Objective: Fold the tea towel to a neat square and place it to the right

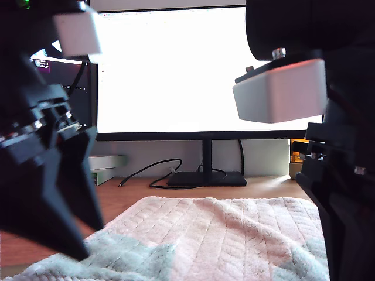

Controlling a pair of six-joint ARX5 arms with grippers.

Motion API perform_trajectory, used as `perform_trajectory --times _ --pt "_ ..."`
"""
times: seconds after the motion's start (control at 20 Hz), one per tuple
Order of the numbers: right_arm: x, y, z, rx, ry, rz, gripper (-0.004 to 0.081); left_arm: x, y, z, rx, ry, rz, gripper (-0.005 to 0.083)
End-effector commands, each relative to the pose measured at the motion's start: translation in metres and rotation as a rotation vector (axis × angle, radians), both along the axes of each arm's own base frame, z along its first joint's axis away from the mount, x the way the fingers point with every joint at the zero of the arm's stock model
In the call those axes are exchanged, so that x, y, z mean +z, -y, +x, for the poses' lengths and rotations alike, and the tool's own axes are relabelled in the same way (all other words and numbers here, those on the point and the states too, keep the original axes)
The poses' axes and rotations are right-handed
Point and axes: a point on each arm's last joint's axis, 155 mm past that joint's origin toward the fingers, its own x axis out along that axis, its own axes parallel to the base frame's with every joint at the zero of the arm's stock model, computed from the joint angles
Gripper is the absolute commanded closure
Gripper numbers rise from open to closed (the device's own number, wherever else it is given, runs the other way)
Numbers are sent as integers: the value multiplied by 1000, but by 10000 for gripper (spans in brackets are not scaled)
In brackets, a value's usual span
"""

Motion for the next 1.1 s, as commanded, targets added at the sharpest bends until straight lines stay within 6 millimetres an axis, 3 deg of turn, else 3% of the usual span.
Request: perform_trajectory --times 0.0,0.45,0.55,0.7,0.8,1.05 --pt "-18 20 -10 -3 -42 -86 783 -18 -6 -6 -21 -35 46 438" --pt "-18 20 -10 -4 -42 -85 783 -50 -6 -11 -61 -92 111 437" --pt "-18 20 -10 -4 -41 -84 783 -56 -8 -13 -62 -106 128 509" --pt "-17 18 -9 -4 -37 -79 783 -57 -9 -13 -62 -112 133 708" --pt "-17 17 -8 -5 -35 -75 783 -57 -9 -13 -62 -112 134 790" --pt "-17 18 -6 -7 -22 -81 783 -59 -14 -18 -61 -134 160 798"
